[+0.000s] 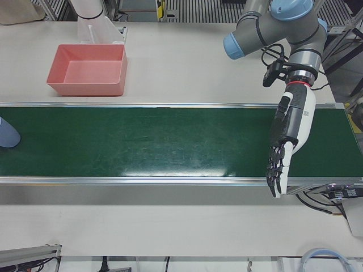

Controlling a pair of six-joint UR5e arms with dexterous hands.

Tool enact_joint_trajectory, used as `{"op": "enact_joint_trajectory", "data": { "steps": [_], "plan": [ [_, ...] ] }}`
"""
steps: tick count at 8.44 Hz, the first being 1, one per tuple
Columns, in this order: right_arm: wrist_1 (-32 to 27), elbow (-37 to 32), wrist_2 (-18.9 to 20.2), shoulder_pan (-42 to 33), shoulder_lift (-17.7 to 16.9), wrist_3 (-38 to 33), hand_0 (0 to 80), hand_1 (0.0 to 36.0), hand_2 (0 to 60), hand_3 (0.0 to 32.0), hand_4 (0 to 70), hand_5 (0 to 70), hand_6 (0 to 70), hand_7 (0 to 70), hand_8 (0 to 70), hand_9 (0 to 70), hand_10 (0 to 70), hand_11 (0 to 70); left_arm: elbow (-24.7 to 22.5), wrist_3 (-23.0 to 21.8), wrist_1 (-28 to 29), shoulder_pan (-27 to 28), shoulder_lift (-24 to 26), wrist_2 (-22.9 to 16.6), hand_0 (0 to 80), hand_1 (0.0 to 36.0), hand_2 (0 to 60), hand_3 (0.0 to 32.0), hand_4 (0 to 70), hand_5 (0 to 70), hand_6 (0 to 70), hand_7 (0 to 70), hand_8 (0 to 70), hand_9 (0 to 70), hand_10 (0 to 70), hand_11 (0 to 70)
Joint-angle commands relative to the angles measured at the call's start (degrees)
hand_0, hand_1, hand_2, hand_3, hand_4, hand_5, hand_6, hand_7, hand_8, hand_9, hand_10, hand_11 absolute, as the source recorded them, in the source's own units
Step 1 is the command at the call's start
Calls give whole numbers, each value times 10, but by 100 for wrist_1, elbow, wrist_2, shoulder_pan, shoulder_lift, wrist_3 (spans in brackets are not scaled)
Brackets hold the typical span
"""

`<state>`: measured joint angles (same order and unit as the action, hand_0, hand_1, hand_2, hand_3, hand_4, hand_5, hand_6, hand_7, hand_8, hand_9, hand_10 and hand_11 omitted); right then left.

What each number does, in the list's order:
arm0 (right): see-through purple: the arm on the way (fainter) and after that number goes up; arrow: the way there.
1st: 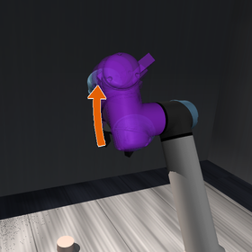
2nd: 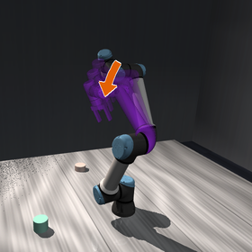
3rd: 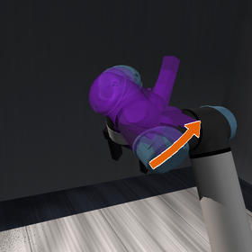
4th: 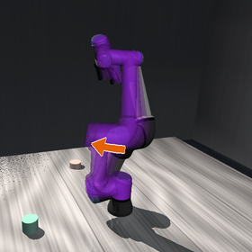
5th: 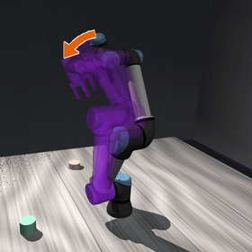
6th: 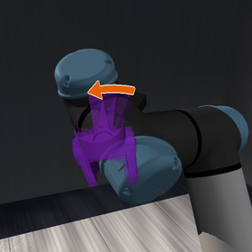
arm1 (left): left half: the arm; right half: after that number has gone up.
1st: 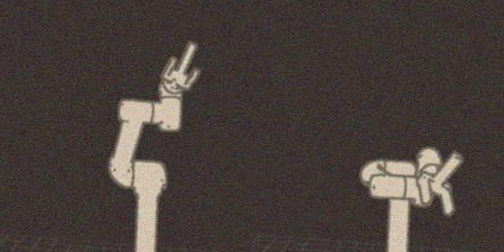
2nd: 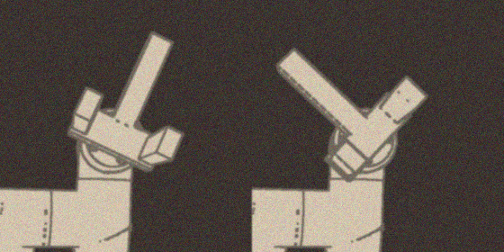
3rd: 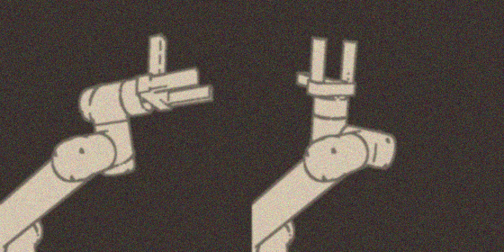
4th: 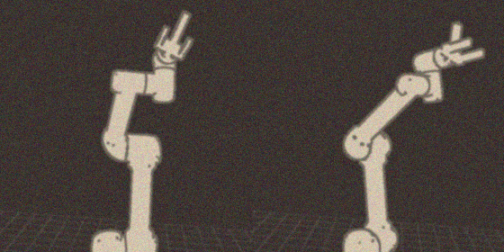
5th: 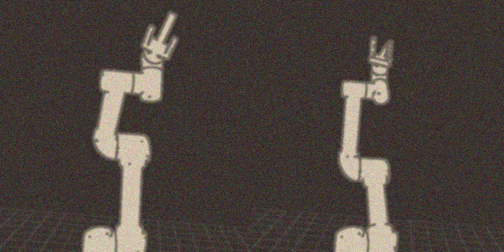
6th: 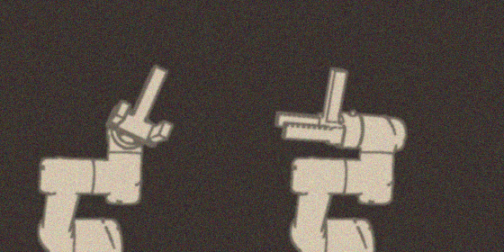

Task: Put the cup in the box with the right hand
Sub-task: 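Move the right hand over the conveyor toward the approaching blue cup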

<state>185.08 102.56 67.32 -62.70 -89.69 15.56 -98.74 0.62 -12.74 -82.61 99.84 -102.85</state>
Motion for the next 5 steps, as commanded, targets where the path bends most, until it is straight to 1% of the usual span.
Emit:
{"op": "enact_joint_trajectory", "data": {
  "steps": [1, 2, 4, 5],
  "plan": [
    [10, 36, 0, 91, 30, -9, 593, 180, 24, 0, 86, 59, 57, 229, 1, 31, 0, 0, -5, 0, 0, 0, 0, 2, 0, 0, 0, 0, 0, 0, 0, 0, 0, 0, 0, 0],
    [10, 36, 0, 92, 30, -9, 575, 209, 62, 0, 53, 59, 57, 232, 1, 32, 0, 0, -5, 0, 0, 0, 0, 2, 0, 0, 0, 0, 0, 0, 0, 0, 0, 0, 0, 0],
    [10, 10, 0, 109, 30, -9, 602, 174, 12, 0, 93, 59, 56, 227, 1, 31, 0, 0, -5, 0, 0, 0, 0, 2, 0, 0, 0, 0, 0, 0, 0, 0, 0, 0, 0, 0],
    [2, 1, 0, 161, 30, -9, 596, 186, 25, 0, 83, 60, 57, 228, 1, 31, 0, 0, 4, 0, 0, 0, 0, 2, 0, 0, 0, 0, 0, 0, 0, 0, 0, 0, 0, 0]
  ]
}}
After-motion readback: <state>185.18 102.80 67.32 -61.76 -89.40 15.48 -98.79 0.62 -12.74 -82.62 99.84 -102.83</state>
